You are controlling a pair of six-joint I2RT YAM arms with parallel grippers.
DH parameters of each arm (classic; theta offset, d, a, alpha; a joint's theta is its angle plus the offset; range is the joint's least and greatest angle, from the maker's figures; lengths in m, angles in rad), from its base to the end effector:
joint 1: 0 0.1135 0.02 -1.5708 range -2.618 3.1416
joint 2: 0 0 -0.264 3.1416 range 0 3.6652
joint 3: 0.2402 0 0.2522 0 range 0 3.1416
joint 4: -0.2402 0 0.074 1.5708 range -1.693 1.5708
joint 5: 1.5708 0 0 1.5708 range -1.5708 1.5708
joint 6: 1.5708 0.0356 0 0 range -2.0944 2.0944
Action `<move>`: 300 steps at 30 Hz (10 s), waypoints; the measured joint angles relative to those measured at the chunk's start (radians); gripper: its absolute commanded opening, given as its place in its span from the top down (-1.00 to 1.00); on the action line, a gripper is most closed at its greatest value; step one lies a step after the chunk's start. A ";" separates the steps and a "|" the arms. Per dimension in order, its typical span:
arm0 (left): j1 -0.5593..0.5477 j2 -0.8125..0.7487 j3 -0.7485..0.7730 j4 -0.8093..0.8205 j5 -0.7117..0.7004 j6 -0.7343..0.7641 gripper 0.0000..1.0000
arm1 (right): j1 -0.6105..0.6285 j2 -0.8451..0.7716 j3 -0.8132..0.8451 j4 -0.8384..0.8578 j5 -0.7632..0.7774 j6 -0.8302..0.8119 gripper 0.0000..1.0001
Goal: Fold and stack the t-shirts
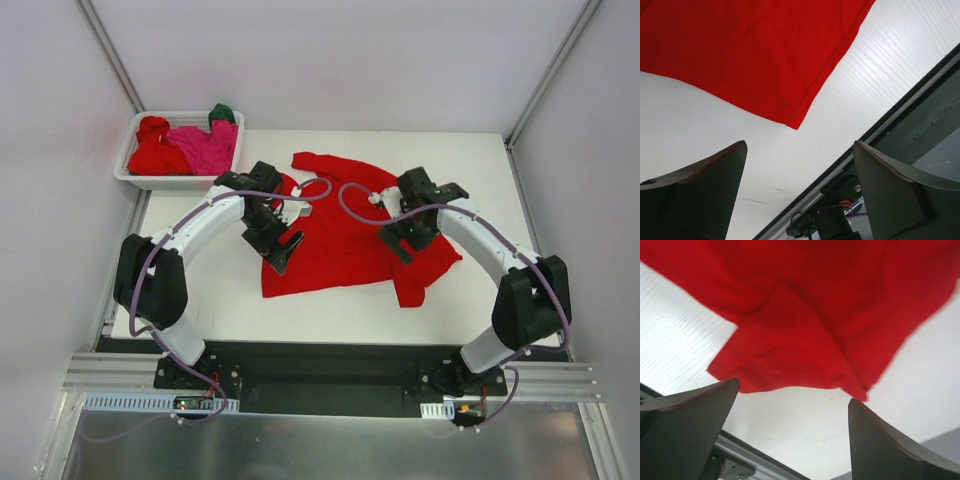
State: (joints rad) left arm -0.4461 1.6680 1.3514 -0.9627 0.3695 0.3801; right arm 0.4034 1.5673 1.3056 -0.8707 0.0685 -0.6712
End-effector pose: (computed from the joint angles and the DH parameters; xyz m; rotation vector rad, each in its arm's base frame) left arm 0.2903 -0.1531 0.2543 1.2009 2.5473 -0.5394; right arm 0.2932 0.1225 0.2729 -1.3697 2.3396 -0.1727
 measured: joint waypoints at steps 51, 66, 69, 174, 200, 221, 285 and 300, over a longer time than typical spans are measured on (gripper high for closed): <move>-0.019 -0.040 -0.025 0.002 0.015 -0.003 -0.78 | 0.121 0.180 -0.156 0.194 0.057 0.079 0.01; -0.019 -0.040 -0.025 0.005 0.015 -0.003 -0.78 | 0.149 0.178 -0.184 0.192 0.064 0.079 0.98; -0.019 -0.040 -0.025 0.006 0.015 -0.003 -0.78 | 0.149 0.153 -0.184 0.180 0.075 0.079 0.98; -0.051 -0.084 -0.124 0.030 -0.084 -0.052 -0.82 | 0.184 -0.233 -0.566 0.018 0.375 -0.040 -0.95; -0.051 -0.084 -0.146 0.039 -0.086 -0.051 -0.82 | 0.177 -0.689 -0.617 -0.174 0.050 -0.910 -0.99; -0.051 -0.180 -0.123 0.042 -0.048 -0.045 -0.85 | 0.176 -0.515 -0.732 0.076 -0.087 -1.292 -0.86; -0.051 -0.281 -0.189 0.061 -0.038 -0.030 -0.88 | 0.123 -0.352 -0.719 -0.028 -0.127 -1.304 -0.01; -0.051 -0.281 -0.189 0.061 -0.039 -0.029 -0.88 | 0.119 -0.368 -0.712 -0.090 -0.111 -1.304 -0.01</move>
State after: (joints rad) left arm -0.4973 1.3869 1.1622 -0.9016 0.3302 0.3508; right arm 0.5220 1.1995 0.5938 -0.9611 -0.0422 -1.9751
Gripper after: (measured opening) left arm 0.941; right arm 0.505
